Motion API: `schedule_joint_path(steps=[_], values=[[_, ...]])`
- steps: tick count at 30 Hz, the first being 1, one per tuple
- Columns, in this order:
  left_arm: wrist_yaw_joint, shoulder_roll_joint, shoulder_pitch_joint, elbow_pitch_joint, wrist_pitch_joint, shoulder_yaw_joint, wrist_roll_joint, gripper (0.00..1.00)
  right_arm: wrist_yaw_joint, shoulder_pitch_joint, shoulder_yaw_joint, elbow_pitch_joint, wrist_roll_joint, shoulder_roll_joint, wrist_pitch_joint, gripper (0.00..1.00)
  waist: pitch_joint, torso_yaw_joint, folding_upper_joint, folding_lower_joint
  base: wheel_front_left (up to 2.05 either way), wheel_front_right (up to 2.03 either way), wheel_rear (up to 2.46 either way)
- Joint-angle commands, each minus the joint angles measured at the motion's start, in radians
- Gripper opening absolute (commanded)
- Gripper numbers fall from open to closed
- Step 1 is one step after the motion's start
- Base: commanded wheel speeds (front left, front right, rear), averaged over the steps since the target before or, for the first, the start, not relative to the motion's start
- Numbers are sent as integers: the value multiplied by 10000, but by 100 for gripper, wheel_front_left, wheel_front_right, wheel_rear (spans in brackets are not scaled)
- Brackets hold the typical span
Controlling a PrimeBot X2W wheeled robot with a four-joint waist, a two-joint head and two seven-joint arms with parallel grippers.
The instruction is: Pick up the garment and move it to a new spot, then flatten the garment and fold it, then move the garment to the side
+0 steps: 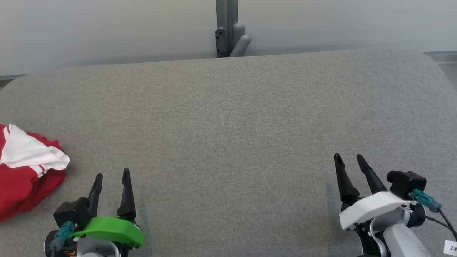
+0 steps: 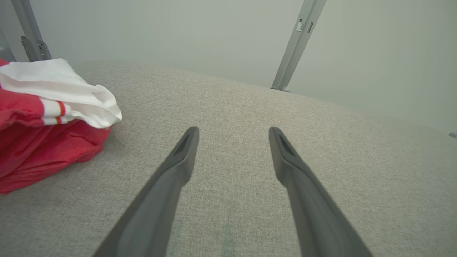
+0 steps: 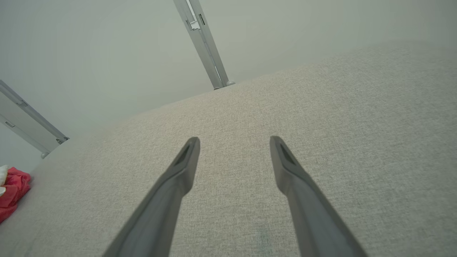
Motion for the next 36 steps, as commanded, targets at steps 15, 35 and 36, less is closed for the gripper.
schedule_joint_path(steps=[15,35,36], values=[[10,78,220,87,-388,-85,1395,100,3,187,14,-100,-1505,-9,-306,100,54,49,0,-1,0,0,0],[247,85,346,265,-679,-14,2286,100,2,301,-445,-170,-3087,198,-527,100,85,121,0,-1,0,0,0],[243,83,348,262,-679,-3,2277,100,2,297,-460,-158,-3102,207,-527,100,88,124,0,-1,0,0,0]])
